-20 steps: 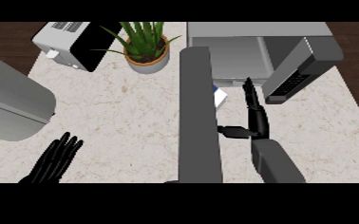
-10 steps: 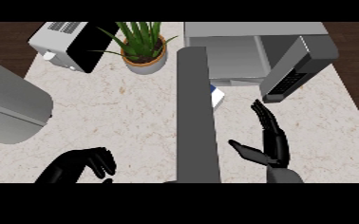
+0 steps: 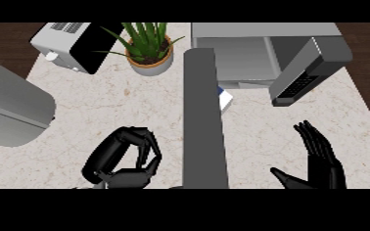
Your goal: Pick up the milk, place it into the microwave and close the microwave
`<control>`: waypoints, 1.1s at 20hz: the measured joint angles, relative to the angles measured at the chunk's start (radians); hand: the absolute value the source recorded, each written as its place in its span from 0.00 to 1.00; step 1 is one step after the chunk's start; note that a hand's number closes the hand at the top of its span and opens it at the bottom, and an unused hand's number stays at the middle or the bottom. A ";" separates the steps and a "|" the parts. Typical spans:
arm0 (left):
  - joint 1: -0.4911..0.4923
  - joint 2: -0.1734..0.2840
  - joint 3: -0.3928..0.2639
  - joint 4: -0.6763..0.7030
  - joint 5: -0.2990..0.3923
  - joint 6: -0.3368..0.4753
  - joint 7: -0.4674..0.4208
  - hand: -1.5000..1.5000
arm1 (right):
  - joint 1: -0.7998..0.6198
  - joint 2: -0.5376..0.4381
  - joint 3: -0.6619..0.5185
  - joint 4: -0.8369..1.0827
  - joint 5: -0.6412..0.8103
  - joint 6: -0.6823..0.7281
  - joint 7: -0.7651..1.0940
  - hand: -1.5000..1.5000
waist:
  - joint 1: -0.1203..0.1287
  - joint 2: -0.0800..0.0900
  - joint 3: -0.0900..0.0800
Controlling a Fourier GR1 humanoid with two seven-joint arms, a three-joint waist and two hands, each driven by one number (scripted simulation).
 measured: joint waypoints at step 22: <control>-0.542 0.039 -0.570 0.541 0.199 0.541 0.051 0.00 | 0.096 -0.145 -0.056 -0.370 -0.113 0.119 0.170 0.00 | -0.059 0.007 -0.001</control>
